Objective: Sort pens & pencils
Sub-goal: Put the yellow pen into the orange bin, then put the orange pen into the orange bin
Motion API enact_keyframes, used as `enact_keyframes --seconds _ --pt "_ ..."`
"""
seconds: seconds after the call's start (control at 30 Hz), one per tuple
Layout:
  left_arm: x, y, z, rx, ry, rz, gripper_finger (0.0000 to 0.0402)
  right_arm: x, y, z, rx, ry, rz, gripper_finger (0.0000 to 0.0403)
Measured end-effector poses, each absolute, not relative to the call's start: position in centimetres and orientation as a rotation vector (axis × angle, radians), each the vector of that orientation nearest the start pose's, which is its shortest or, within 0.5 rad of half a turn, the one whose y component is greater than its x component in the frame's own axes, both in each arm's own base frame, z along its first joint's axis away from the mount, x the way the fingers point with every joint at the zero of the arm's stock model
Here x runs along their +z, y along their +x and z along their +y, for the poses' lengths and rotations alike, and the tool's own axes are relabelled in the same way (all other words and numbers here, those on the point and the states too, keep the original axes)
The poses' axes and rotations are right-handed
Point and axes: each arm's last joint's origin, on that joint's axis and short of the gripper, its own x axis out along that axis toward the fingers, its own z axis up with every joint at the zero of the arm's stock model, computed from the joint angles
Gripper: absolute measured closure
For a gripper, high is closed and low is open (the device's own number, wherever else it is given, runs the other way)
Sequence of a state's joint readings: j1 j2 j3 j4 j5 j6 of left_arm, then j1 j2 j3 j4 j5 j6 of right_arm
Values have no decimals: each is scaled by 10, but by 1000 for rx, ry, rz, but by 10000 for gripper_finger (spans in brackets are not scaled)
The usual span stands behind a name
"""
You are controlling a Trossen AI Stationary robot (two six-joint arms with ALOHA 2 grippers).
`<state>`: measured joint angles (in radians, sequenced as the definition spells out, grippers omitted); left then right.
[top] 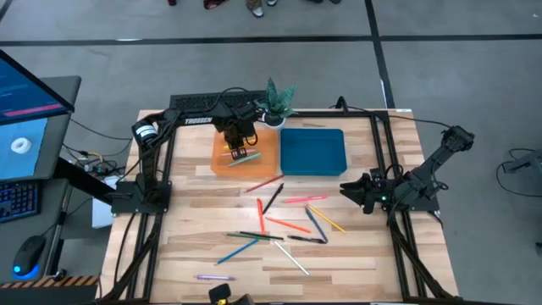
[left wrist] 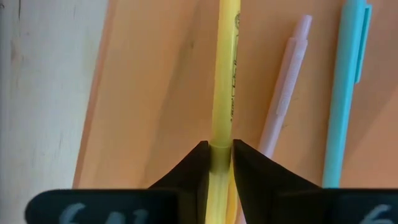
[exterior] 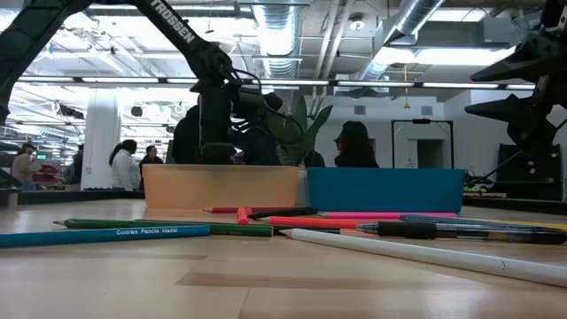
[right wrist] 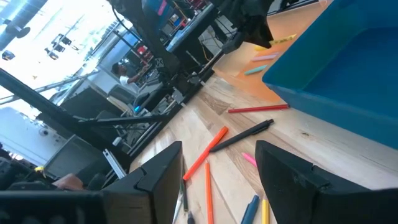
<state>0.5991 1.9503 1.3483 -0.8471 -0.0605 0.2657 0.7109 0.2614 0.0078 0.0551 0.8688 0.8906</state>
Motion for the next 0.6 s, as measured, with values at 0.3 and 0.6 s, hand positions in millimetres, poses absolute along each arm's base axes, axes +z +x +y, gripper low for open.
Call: enact_keyframes --seconds 0.3,0.6 --pt "164 301 208 367 -191 1468 310 151 92 50 -207 746 60 178" --pt "207 312 207 372 -268 1471 279 151 92 50 -207 744 60 178"
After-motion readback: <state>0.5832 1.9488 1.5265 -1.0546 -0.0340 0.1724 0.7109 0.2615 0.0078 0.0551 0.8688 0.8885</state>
